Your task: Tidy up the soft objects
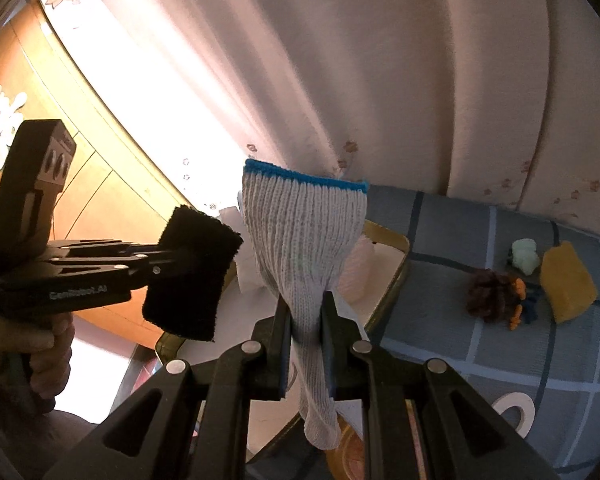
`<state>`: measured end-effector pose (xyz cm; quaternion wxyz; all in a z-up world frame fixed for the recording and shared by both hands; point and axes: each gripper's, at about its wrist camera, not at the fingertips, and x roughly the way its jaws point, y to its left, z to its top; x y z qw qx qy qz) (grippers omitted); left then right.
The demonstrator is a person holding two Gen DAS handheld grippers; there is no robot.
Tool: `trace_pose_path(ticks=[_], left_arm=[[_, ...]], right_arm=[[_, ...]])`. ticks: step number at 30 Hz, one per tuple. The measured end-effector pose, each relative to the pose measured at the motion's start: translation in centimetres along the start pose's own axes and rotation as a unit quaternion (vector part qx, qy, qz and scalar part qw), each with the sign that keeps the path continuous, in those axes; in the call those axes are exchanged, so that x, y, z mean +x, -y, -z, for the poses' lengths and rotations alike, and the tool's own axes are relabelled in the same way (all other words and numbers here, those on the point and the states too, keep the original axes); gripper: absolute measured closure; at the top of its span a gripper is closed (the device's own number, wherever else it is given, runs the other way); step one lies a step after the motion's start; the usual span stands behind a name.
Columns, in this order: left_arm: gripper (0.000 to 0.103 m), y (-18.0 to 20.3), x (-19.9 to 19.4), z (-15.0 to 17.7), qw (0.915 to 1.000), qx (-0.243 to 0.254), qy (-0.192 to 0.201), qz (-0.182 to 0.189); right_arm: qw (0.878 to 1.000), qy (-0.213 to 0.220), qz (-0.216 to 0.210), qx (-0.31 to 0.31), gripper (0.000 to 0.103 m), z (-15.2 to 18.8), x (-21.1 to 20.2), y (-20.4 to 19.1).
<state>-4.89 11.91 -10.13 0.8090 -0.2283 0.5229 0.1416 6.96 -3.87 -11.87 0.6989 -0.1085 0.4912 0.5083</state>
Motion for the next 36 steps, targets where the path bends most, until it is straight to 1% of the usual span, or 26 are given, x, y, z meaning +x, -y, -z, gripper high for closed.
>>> trace_pose_path(ticks=[11,20,24,29,36], left_arm=[[0.084,-1.7,2.3,0.4,0.9996,-0.009,-0.024,-0.013],[0.084,-2.2,3.8,0.2,0.9990,-0.005,-0.042,-0.015],[0.083,-2.3,4.7,0.1,0.9983,-0.006,-0.056,-0.011],[0.083,-2.5,5.4,-0.1,0.9977,-0.005,-0.067,-0.008],[0.082,-2.6,6.4,-0.2,0.9966,-0.006,-0.081,-0.015]], right_arm=[[0.999,-0.034,-0.002,-0.015,0.089,-0.2,3.3,-0.1],[0.998,-0.057,0.000,-0.019,0.089,-0.5,5.6,0.1],[0.997,-0.071,0.002,-0.022,0.089,-0.4,6.5,-0.1],[0.997,-0.080,0.002,-0.022,0.089,-0.4,7.5,0.1],[0.996,-0.088,0.005,-0.019,0.089,-0.2,8.6,0.5]])
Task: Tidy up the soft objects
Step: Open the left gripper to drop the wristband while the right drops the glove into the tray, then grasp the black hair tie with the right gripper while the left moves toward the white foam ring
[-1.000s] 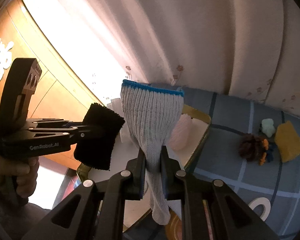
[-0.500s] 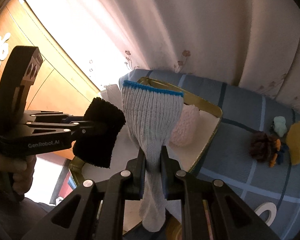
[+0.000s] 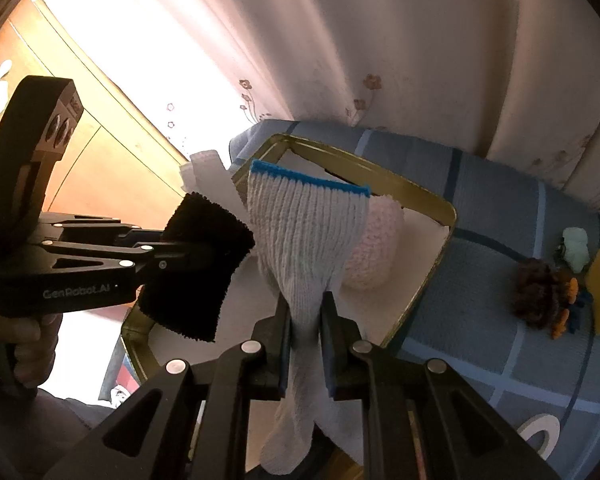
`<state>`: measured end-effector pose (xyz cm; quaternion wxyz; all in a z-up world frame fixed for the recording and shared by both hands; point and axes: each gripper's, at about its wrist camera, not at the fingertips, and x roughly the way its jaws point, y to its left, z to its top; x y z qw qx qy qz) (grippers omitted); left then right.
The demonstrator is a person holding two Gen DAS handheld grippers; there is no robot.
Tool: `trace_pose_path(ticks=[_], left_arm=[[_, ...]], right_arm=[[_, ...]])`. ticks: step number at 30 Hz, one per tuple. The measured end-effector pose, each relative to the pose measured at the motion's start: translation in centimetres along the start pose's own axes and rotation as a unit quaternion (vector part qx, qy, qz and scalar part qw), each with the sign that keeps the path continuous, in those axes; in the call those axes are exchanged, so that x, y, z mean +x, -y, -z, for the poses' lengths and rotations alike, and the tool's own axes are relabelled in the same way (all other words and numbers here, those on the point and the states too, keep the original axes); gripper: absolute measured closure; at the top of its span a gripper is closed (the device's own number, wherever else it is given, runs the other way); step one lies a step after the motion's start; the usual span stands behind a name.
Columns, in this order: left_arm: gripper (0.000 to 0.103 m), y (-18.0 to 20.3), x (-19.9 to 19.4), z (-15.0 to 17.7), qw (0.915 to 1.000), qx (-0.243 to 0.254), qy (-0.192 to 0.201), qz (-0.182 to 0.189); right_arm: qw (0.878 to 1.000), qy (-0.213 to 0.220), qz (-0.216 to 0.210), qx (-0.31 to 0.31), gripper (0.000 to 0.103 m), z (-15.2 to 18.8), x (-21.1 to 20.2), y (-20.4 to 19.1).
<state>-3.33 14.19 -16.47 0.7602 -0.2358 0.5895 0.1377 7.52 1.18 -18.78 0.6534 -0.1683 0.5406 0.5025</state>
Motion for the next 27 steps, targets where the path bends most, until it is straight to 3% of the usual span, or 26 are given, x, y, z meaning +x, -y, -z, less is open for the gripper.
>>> trace_pose_path(ticks=[4,5,8,10,13,21,27], left_arm=[[0.077,-0.1,0.9,0.0,0.9999,0.001,-0.012,-0.005],[0.075,0.0,1.1,0.0,0.9998,0.002,-0.016,-0.008],[0.064,0.5,1.3,0.0,0.9996,0.009,-0.021,-0.014],[0.053,0.7,1.0,-0.1,0.9996,0.011,-0.018,-0.018],[0.045,0.6,0.6,-0.2,0.9997,0.005,-0.014,-0.017],[0.045,2.6,-0.8,-0.2,0.9993,0.030,0.009,-0.022],[0.045,6.0,-0.9,0.1,0.9968,0.075,0.019,-0.022]], right_arm=[[1.000,-0.013,-0.009,0.005,0.088,0.0,0.6,0.2],[1.000,-0.015,-0.007,0.006,0.085,0.1,0.7,0.2],[1.000,-0.018,-0.003,0.018,0.064,0.0,0.9,0.7],[1.000,-0.015,-0.007,0.024,0.061,0.2,0.5,0.9],[0.999,-0.012,0.003,0.030,0.057,0.5,-0.3,1.2],[0.994,0.027,0.043,0.092,0.057,3.3,-5.7,4.5],[0.975,0.036,0.117,0.184,0.057,8.6,-9.9,10.0]])
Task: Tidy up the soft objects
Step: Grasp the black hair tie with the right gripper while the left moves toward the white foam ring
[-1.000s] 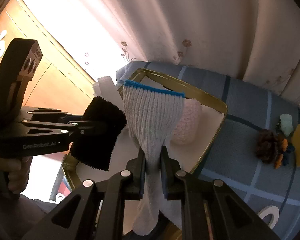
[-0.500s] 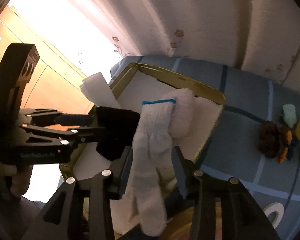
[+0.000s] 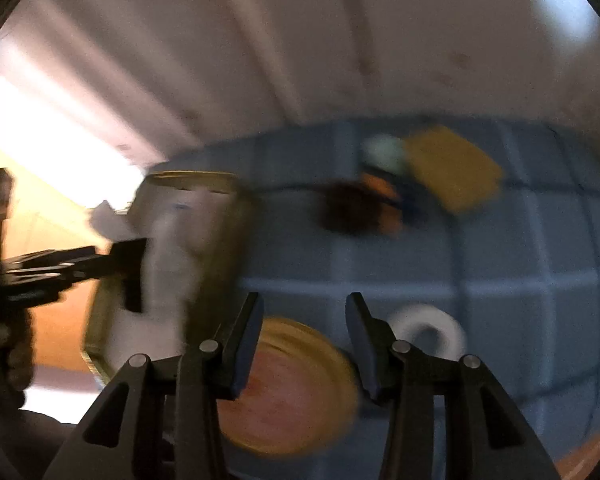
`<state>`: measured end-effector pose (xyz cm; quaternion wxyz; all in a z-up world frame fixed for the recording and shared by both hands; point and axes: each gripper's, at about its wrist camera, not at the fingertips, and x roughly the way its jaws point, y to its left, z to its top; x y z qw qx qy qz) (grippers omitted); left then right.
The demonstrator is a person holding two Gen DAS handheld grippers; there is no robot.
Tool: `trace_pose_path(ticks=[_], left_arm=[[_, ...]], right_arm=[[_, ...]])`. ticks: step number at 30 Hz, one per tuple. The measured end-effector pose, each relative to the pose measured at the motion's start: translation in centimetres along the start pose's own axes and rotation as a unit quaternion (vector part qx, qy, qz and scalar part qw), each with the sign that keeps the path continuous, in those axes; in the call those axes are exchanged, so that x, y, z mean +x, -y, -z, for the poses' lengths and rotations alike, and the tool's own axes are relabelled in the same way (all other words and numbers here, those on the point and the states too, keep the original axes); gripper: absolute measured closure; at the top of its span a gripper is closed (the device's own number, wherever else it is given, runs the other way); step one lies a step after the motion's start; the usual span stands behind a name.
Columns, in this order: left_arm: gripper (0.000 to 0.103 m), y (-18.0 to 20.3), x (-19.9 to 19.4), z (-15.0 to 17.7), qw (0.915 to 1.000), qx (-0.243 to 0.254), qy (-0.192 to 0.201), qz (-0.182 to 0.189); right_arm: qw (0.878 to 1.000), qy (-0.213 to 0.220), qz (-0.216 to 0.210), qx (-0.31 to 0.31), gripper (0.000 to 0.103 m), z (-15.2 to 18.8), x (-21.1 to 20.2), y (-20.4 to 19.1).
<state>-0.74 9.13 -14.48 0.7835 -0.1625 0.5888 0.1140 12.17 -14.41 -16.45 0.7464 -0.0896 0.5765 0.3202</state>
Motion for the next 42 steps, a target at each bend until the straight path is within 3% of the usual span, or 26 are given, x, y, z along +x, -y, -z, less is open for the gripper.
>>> trace_pose_path(ticks=[4,10,20,32,35,39,42], left_arm=[[0.045,1.9,0.3,0.3,0.9998,0.019,-0.005,0.006],[0.042,4.0,0.9,0.7,0.9994,0.031,-0.016,0.006],[0.042,6.4,1.4,1.7,0.9983,0.049,-0.031,-0.008],[0.041,7.0,1.3,2.3,0.9985,0.034,-0.035,-0.024],[0.041,7.3,1.3,2.4,0.9987,0.032,-0.032,-0.024],[0.041,7.9,1.2,2.1,0.9990,0.029,-0.030,-0.018],[0.041,8.7,1.5,1.7,0.9990,0.031,-0.031,-0.010]], right_arm=[[0.999,-0.020,0.036,-0.002,0.057,2.6,-0.4,2.7],[0.998,-0.051,0.036,0.008,0.060,5.8,1.1,4.8],[0.996,-0.078,0.020,-0.045,0.066,6.5,3.6,4.1],[0.988,-0.050,0.028,-0.146,0.066,5.6,4.9,2.1],[0.985,-0.051,0.018,-0.164,0.083,5.8,5.0,1.8],[0.988,-0.047,-0.001,-0.150,0.097,6.1,4.4,2.2],[0.989,-0.039,-0.009,-0.141,0.097,6.5,3.1,3.0]])
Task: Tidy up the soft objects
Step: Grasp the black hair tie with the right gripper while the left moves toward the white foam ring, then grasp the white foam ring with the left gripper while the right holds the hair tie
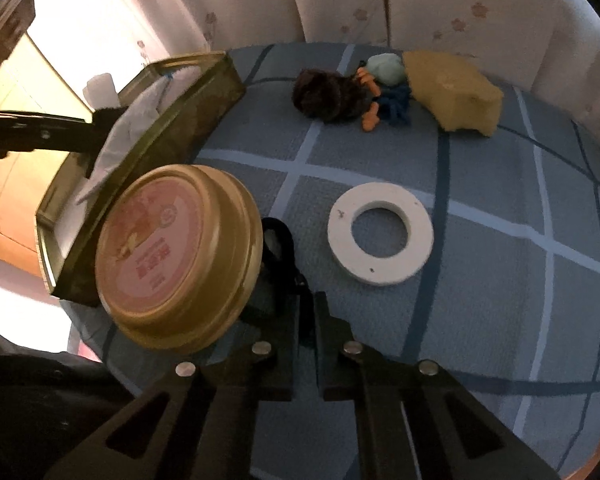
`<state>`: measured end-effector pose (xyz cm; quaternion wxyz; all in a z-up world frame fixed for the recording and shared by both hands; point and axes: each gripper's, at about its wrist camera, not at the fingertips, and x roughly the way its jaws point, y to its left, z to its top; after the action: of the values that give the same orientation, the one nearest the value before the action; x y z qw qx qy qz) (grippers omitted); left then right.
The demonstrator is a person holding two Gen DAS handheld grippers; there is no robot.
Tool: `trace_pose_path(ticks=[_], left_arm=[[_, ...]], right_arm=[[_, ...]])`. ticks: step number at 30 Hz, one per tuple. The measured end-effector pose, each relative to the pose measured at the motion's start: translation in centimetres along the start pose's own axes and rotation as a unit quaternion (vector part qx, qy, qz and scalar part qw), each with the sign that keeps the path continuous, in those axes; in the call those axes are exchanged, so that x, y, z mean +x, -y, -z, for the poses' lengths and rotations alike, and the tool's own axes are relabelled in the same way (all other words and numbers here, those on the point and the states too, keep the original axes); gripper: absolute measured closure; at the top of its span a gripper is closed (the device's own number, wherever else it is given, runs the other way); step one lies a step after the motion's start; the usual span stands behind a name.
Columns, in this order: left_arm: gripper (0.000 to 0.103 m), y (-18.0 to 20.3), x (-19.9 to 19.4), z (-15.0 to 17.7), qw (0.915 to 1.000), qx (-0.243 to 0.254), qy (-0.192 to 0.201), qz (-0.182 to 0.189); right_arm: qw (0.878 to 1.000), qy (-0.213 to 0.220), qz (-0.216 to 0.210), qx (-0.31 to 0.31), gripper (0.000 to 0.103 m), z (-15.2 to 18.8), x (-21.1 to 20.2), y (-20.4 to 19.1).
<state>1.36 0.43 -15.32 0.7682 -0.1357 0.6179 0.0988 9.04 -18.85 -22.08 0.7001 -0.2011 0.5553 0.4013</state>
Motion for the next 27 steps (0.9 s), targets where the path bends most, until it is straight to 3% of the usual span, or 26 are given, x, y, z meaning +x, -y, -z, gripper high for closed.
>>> trace_pose_path(ticks=[14,19,27], left_arm=[[0.041,8.9,2.9,-3.1,0.9956,0.085,-0.017,0.037],[0.041,12.4,5.3,-4.1,0.9912,0.119,-0.040,0.041],[0.044,15.2,9.1,-5.4,0.9868,0.130,-0.087,0.044]], right_arm=[[0.996,0.051,0.025,0.072,0.096,3.3,-5.9,4.3],[0.993,0.053,0.033,0.105,0.096,4.5,-6.6,6.6],[0.989,0.056,0.041,0.131,0.096,5.7,-6.9,8.6]])
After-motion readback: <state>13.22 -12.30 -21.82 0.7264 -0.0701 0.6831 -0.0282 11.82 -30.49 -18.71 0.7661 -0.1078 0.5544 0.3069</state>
